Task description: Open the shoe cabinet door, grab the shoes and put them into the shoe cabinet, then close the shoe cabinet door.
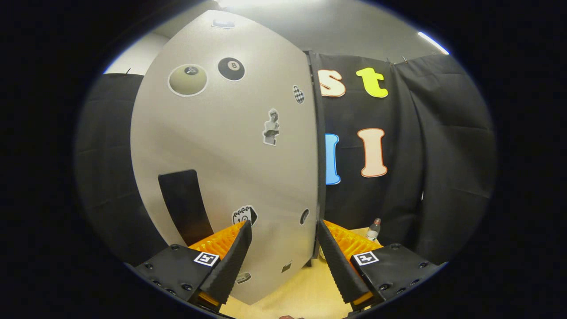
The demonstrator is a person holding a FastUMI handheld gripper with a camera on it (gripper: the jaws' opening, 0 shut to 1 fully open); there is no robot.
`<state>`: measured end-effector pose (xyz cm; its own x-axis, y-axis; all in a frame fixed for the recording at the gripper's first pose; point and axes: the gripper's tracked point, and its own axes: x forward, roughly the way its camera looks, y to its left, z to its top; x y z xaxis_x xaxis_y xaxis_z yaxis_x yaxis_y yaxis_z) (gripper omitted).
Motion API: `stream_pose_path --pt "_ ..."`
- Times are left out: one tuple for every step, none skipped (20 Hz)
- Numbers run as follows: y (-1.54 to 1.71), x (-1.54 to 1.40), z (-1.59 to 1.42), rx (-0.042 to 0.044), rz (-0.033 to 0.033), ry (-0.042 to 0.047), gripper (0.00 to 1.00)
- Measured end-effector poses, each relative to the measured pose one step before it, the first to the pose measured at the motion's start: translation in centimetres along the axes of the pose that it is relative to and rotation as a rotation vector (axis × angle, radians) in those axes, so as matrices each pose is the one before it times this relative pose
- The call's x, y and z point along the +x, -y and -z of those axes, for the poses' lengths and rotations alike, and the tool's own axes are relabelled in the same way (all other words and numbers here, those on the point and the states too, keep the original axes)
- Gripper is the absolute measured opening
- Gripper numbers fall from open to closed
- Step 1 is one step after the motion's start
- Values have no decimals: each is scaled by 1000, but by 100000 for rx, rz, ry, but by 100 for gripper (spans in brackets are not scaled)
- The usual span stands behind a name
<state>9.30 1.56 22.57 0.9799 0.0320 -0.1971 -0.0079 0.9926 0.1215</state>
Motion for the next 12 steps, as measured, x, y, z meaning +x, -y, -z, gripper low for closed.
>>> stream_pose_path --pt "-1587 1018 -38 -707 -207 -325 94" --pt "-1487 961 -161 335 -1148 -67 94" --pt "-1224 935 27 746 -1055 56 94" --pt "-998 974 29 431 -323 -411 94" --pt "-880 578 269 -79 -845 -1214 94" --pt "-719 554 316 -439 -1206 -1001 94" --pt "-549 279 388 -1058 -1099 -320 94" --pt "-239 293 176 -1476 -1092 30 94" --pt "-122 543 191 -1306 -1488 -332 94" --pt "-165 714 400 -1045 -2807 -1150 95" --pt "-104 466 600 -762 -1671 -1424 95" --pt "25 296 325 107 -2053 -818 96"
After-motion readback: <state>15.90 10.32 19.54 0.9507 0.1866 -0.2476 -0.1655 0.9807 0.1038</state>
